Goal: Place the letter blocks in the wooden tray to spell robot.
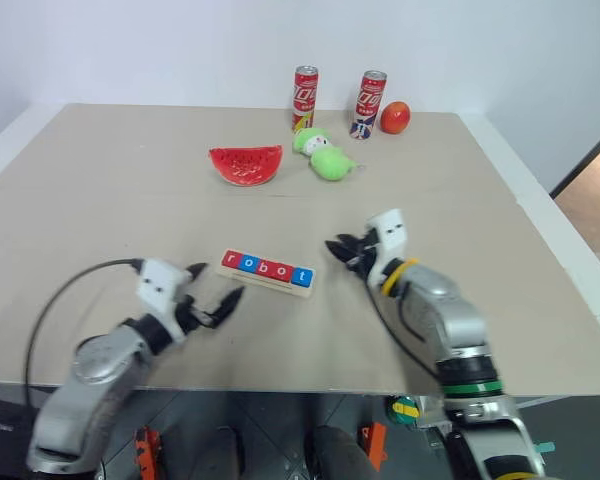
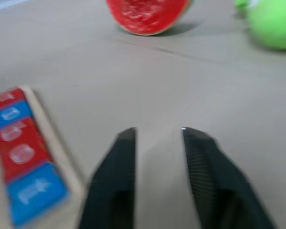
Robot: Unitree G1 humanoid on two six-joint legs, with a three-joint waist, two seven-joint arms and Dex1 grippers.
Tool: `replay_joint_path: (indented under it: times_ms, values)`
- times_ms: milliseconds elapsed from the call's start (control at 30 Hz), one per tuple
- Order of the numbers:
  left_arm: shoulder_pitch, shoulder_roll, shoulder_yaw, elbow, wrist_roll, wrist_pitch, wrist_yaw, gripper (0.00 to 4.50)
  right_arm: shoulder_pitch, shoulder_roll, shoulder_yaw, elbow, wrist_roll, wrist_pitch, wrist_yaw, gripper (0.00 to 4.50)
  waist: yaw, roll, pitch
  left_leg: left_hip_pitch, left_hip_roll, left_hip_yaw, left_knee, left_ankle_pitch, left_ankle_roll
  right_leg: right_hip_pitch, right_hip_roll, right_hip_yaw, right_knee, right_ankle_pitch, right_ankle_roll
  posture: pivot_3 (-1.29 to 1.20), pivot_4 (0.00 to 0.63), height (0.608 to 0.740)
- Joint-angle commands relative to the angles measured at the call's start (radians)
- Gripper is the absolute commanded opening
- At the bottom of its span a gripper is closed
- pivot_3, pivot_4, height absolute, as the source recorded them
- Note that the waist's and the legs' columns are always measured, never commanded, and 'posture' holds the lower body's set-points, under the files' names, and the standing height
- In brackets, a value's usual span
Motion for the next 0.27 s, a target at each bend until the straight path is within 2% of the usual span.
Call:
replay_joint_path:
  times_ms: [33, 167, 200, 267]
  values:
    - [-0.018, 0.099, 0.148, 0.09, -0.047, -0.012, -0.091, 4.5, -0.03, -0.159, -0.036, 0.029, 0.059, -0.016, 0.215, 2.9, -0.001, 0.0, 0.0, 0.0, 0.0, 0.0, 0.0, 0.0, 0.0, 0.0, 0.0, 0.0, 0.0, 0.0, 0.0, 0.0, 0.15, 0.74]
    - [-0.03, 0.21, 0.219, 0.252, -0.043, -0.06, -0.215, 4.5, -0.04, -0.304, -0.003, 0.116, 0.07, -0.053, 0.441, 4.33, -0.003, 0.0, 0.0, 0.001, 0.0, 0.0, -0.002, -0.001, 0.001, 0.0, 0.0, 0.0, -0.001, -0.002, -0.002, 0.0, 0.15, 0.74]
    - [-0.035, 0.233, 0.223, 0.294, -0.022, -0.089, -0.235, 4.5, -0.044, -0.323, 0.002, 0.138, 0.074, -0.063, 0.486, 4.49, -0.003, 0.0, 0.0, 0.001, 0.001, 0.001, -0.003, -0.001, 0.001, 0.0, 0.0, 0.0, -0.001, -0.002, -0.003, 0.0, 0.15, 0.74]
    - [-0.053, 0.259, 0.223, 0.36, 0.008, -0.137, -0.257, 4.5, -0.052, -0.347, 0.016, 0.187, 0.063, -0.113, 0.554, 4.49, -0.004, 0.0, 0.0, 0.002, 0.002, 0.0, -0.003, -0.001, 0.001, -0.001, 0.001, -0.001, 0.0, -0.002, -0.003, 0.0, 0.15, 0.74]
